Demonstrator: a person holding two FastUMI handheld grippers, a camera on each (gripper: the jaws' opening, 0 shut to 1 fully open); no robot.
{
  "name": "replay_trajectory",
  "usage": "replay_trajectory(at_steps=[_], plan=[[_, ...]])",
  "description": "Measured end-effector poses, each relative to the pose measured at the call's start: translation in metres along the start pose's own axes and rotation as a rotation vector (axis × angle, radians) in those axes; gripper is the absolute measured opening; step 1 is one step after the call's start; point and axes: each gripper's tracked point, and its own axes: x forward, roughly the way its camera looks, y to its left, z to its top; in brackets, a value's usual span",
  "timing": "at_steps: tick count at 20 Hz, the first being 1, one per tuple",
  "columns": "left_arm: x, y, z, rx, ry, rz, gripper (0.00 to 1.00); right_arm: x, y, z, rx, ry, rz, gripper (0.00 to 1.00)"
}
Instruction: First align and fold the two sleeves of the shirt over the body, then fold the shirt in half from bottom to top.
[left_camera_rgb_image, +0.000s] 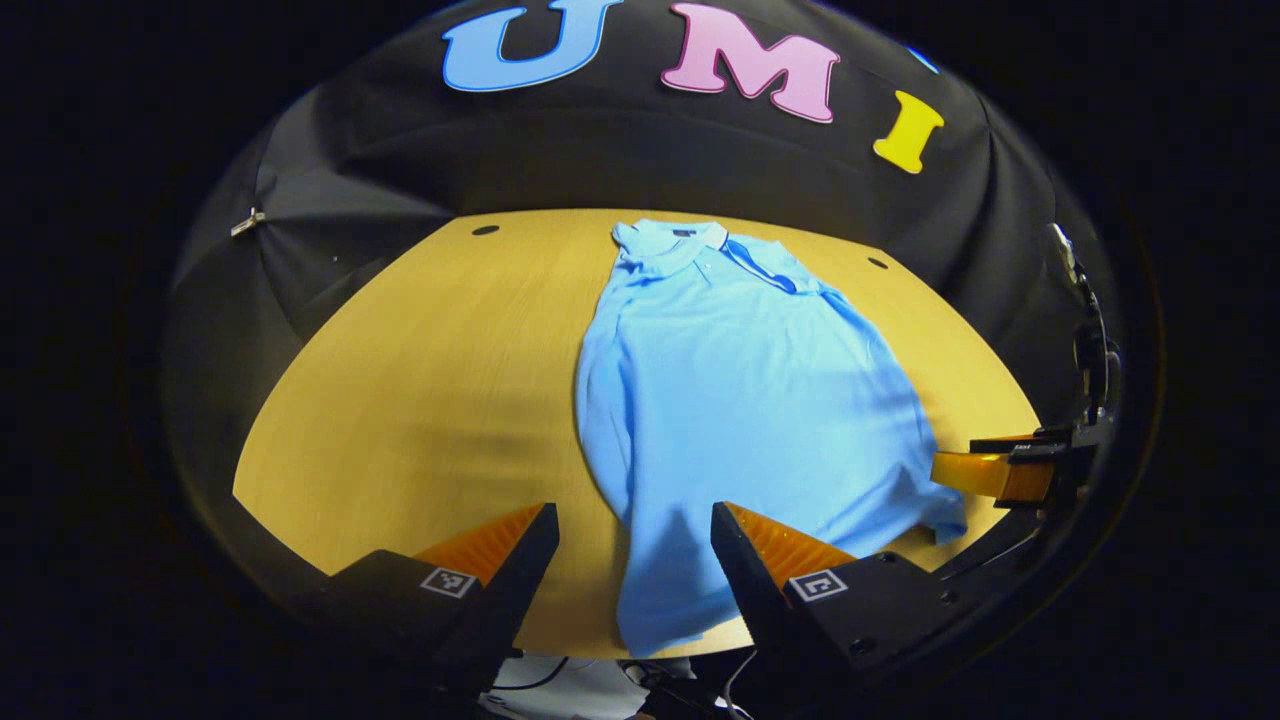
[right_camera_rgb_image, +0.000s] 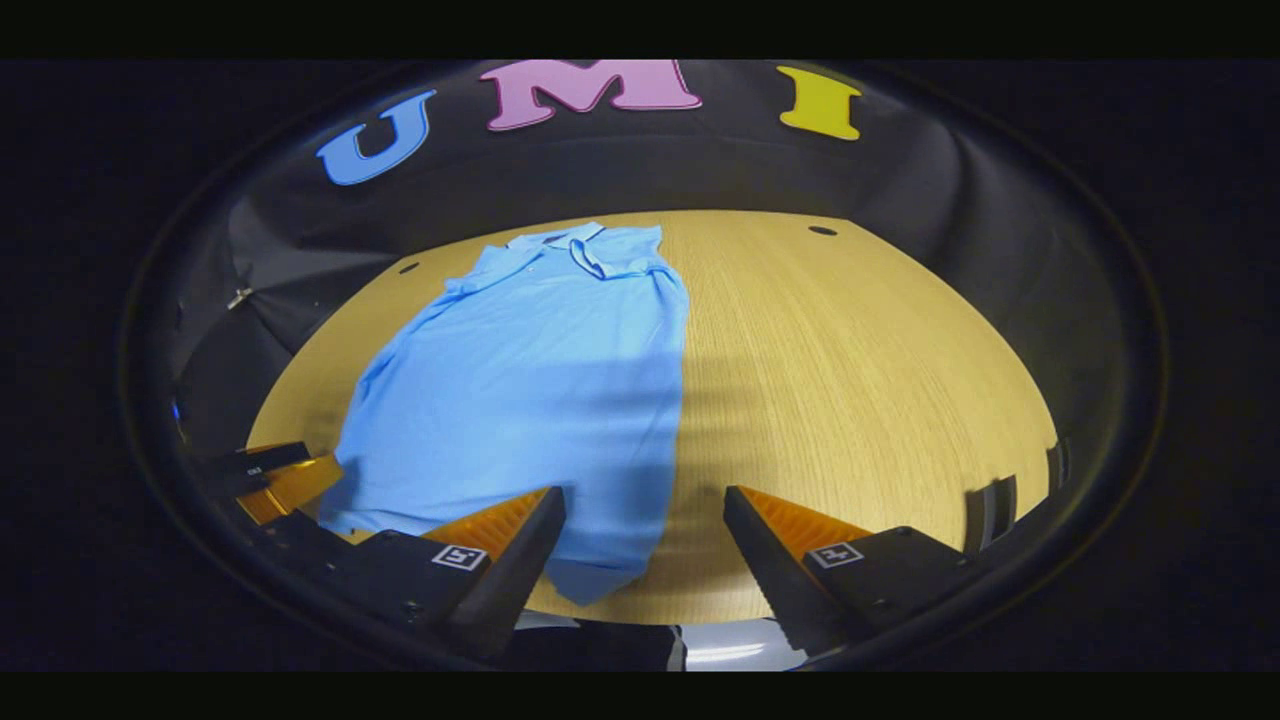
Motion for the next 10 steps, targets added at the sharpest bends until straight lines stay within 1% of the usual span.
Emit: replay_trajectory(at_steps=[2,3,4,5,6,8,9,10], plan=[[0.005,-0.002,-0.014,0.016,0.031,0.009,0.98,0.002,0.002,-0.010,-0.010,0.016,-0.005,1.00],[0.006,-0.004,-0.022,0.025,0.049,0.015,0.98,0.002,0.003,-0.006,-0.027,-0.007,-0.008,1.00],[0.007,-0.004,-0.023,0.047,0.045,0.028,0.98,0.002,0.003,-0.010,-0.043,0.005,-0.014,0.94],[0.008,-0.006,-0.025,0.067,0.039,0.027,0.99,0.004,0.004,-0.007,-0.061,-0.009,-0.017,0.99],[0.008,-0.011,-0.024,0.071,0.044,0.020,0.98,0.004,0.004,-0.011,-0.077,0.004,-0.027,0.99],[0.008,-0.016,-0.023,0.079,0.052,0.011,0.82,0.005,0.008,-0.009,-0.086,0.006,-0.022,0.96],[0.010,-0.018,-0.022,0.085,0.055,0.004,0.81,0.007,0.009,-0.009,-0.081,0.009,-0.021,0.81],[0.011,-0.021,-0.021,0.092,0.060,-0.007,0.78,0.007,0.012,-0.009,-0.081,0.010,-0.019,0.75]])
